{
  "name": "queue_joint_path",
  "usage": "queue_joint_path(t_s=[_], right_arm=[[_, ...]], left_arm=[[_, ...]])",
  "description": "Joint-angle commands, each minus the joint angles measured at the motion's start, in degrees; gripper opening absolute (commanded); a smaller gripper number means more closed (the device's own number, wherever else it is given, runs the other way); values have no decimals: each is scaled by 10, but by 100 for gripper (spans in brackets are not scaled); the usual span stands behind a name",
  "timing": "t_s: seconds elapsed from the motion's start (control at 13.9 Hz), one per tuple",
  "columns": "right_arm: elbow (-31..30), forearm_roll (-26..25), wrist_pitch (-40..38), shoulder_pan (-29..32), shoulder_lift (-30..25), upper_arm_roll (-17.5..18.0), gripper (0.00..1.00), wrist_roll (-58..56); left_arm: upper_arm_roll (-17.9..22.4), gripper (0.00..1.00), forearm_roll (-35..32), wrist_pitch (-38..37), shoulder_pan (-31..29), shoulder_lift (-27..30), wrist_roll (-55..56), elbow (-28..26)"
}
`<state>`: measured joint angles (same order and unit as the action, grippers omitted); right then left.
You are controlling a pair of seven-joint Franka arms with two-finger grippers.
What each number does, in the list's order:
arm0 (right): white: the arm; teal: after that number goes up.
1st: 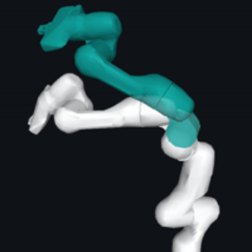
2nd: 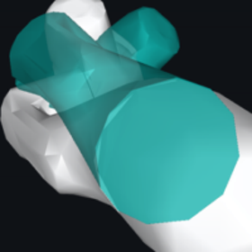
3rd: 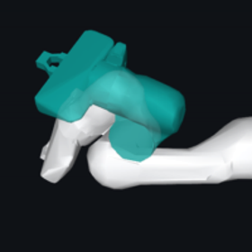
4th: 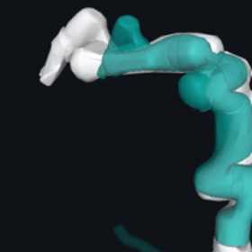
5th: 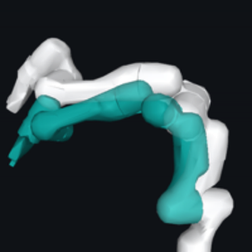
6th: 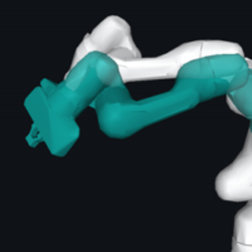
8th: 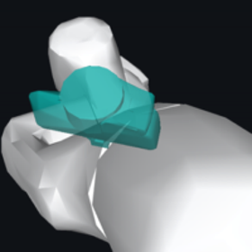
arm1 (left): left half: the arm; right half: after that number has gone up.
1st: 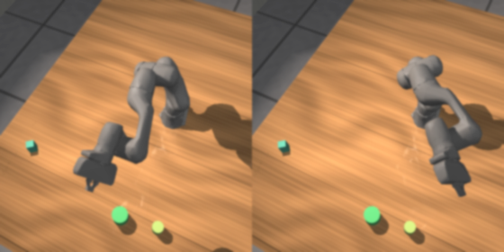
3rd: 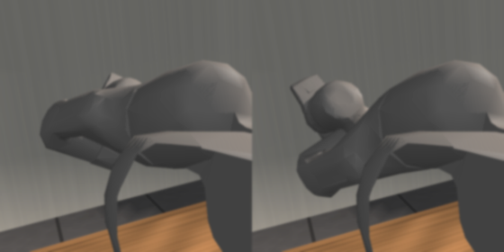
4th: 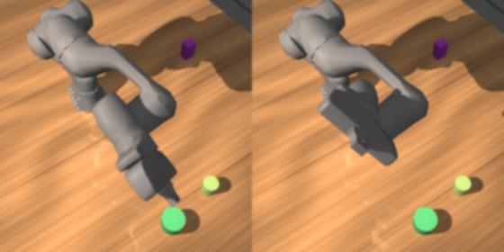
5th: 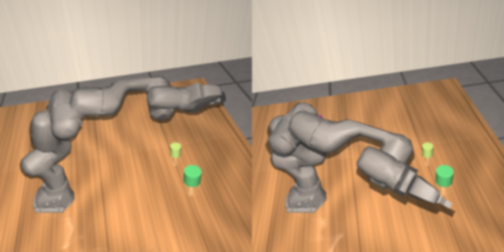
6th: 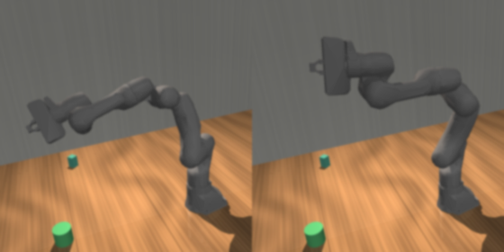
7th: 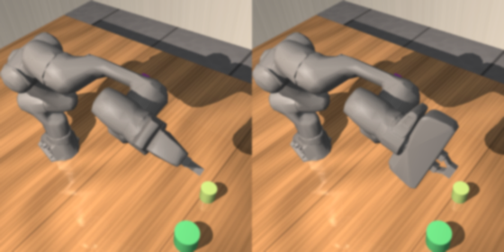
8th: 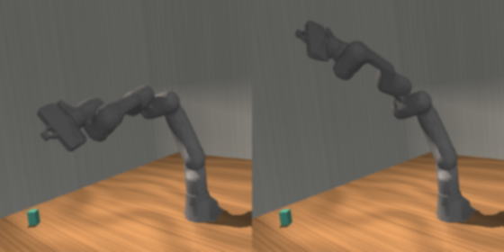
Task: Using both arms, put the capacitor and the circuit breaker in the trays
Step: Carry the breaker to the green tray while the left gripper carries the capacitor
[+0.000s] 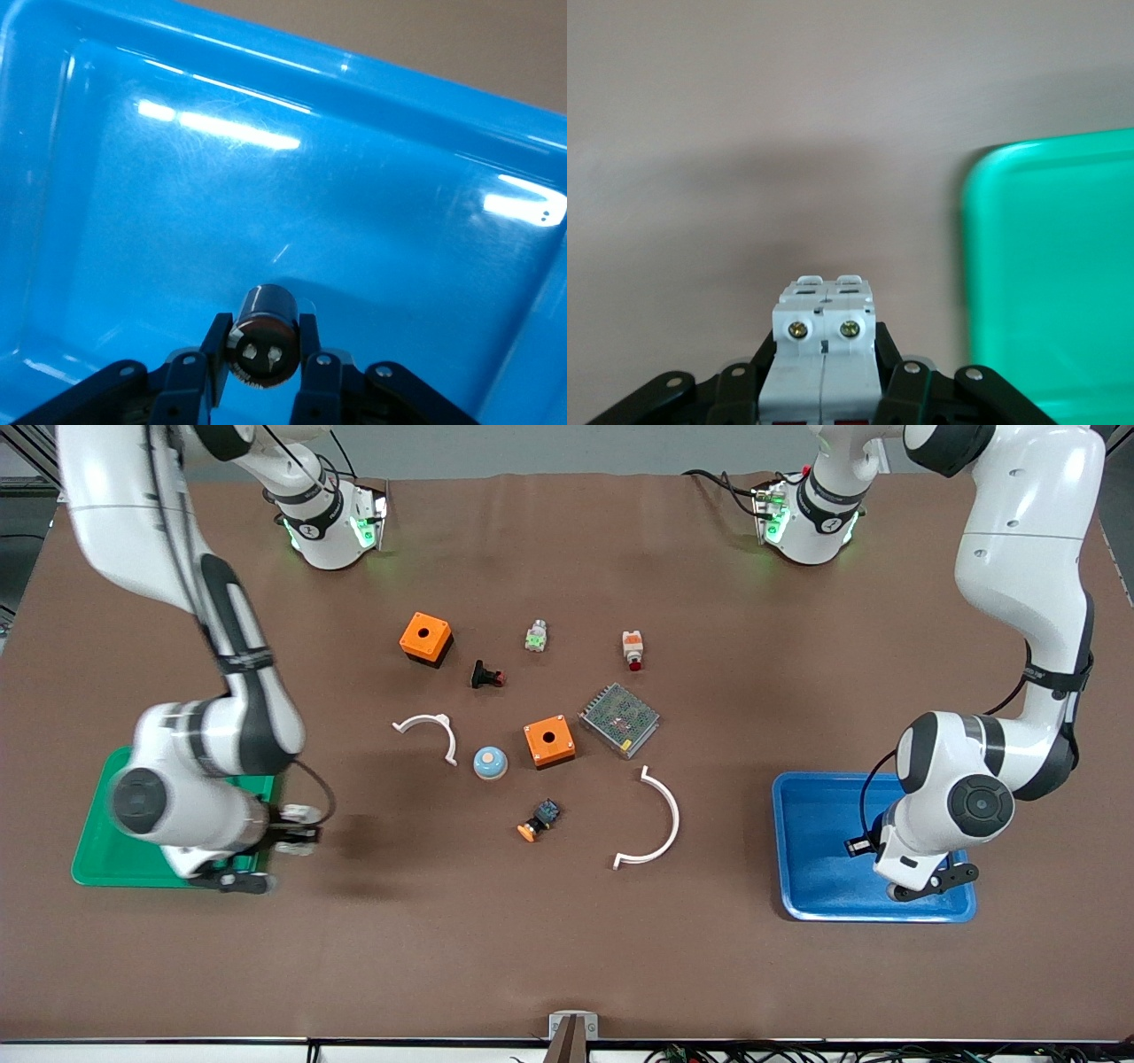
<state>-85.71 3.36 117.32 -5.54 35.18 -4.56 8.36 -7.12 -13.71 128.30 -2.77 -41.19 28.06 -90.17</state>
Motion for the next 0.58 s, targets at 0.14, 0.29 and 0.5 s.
queue_joint_path(t_s=[0.14, 0.29, 0.5], right_arm=[[-5, -37, 4, 118, -3, 5, 0, -92], [-29, -38, 39, 145, 0, 5, 0, -134], [-72, -37, 126, 174, 12, 6, 0, -189]], left_arm=[[-4, 99, -13, 16, -8, 8, 1, -15], [-5, 100, -13, 9, -4, 22, 6, -14], [-11, 100, -11, -58, -3, 88, 4, -8]])
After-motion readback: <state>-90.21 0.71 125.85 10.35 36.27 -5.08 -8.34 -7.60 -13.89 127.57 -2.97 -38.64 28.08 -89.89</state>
